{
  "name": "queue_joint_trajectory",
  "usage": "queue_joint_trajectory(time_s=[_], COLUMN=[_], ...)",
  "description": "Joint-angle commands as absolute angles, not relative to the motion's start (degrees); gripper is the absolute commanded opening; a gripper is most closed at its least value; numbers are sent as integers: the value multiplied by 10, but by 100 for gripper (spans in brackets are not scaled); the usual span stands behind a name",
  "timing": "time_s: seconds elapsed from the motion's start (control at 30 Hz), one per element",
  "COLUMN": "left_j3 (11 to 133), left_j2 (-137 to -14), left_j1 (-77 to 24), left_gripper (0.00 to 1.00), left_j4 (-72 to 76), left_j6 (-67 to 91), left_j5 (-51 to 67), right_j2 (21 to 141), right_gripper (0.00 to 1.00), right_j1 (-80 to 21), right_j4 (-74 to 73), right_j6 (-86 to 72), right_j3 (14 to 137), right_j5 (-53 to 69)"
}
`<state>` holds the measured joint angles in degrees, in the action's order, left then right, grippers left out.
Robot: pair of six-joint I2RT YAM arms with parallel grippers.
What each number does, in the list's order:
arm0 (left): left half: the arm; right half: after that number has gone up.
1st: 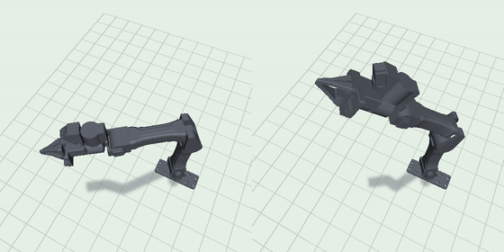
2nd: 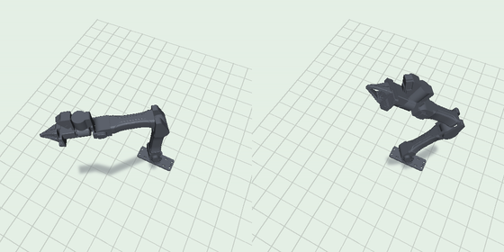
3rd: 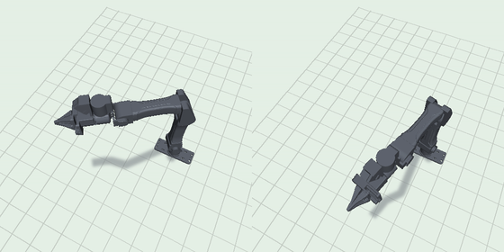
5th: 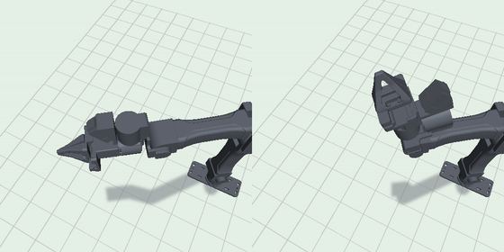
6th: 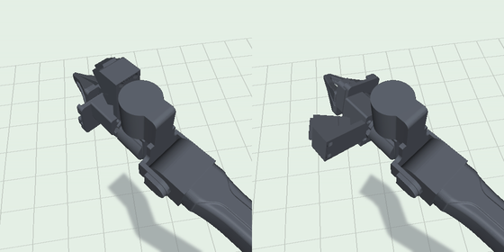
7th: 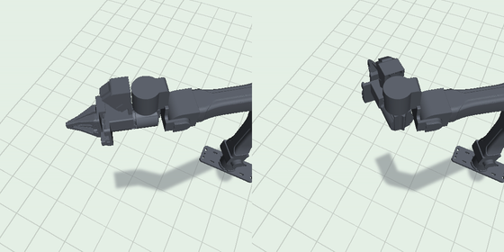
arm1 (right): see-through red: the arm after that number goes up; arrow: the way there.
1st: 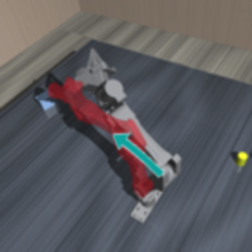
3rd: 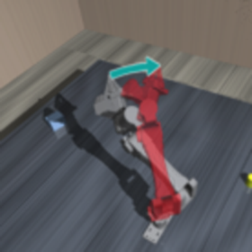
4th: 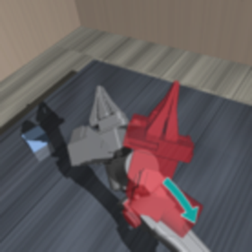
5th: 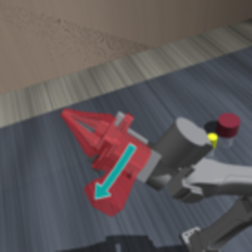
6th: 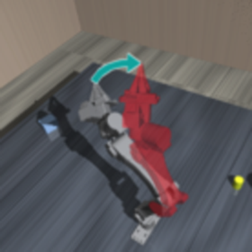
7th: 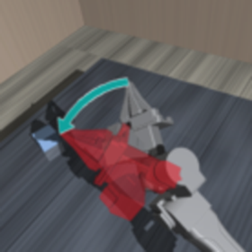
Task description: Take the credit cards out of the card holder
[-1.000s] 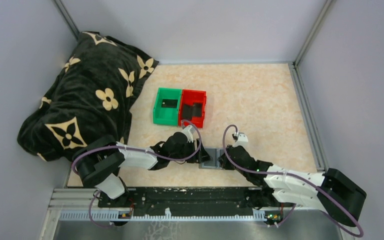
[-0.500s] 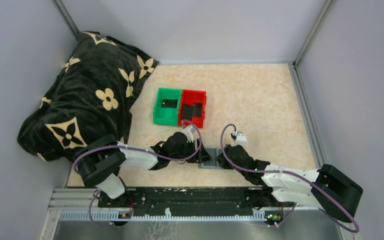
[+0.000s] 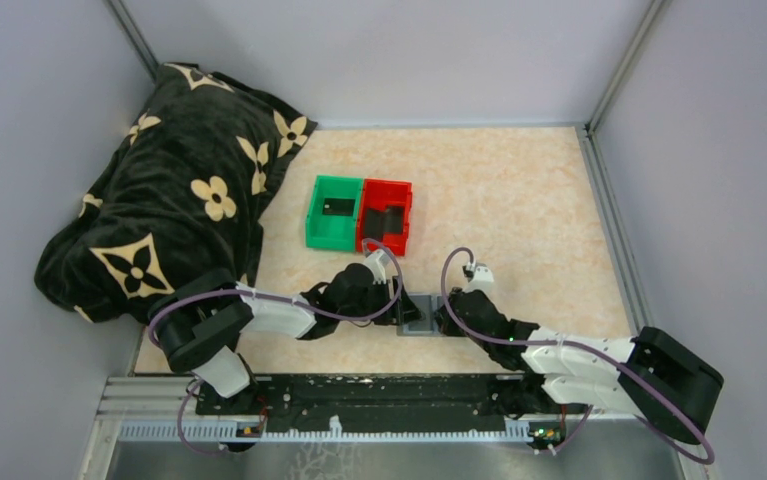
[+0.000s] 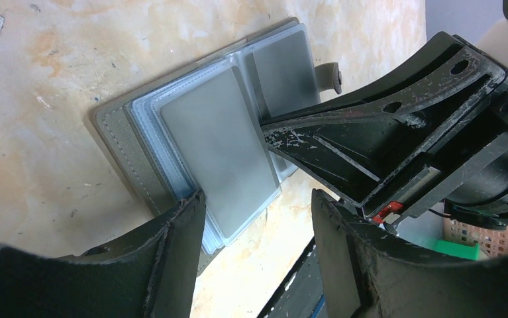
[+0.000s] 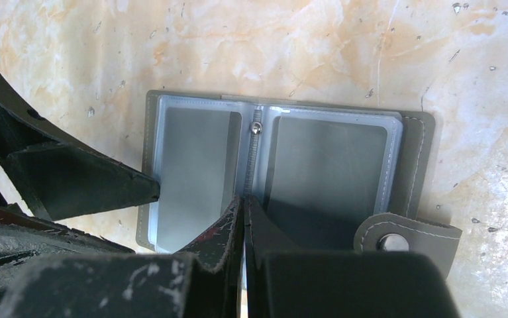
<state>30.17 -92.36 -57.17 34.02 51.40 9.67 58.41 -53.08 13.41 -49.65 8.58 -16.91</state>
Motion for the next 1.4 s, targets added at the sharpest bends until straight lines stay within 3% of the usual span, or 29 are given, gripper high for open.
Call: queue_joint_trajectory(time_s=[0.0,1.37], left_j3=[314,325], left_j2=[-909,-911], left_j1=[-582,-593], left_gripper=[65,64], left_j4=[426,444], left_j6=[533,538], left_j5=[120,133], right_j2=[599,605], right_gripper=[0,0], right_j1=[-533,-533], right_j4=[148,160], right_j6=[-504,-509], right_j3=[74,69], right_j5=[-142,-139])
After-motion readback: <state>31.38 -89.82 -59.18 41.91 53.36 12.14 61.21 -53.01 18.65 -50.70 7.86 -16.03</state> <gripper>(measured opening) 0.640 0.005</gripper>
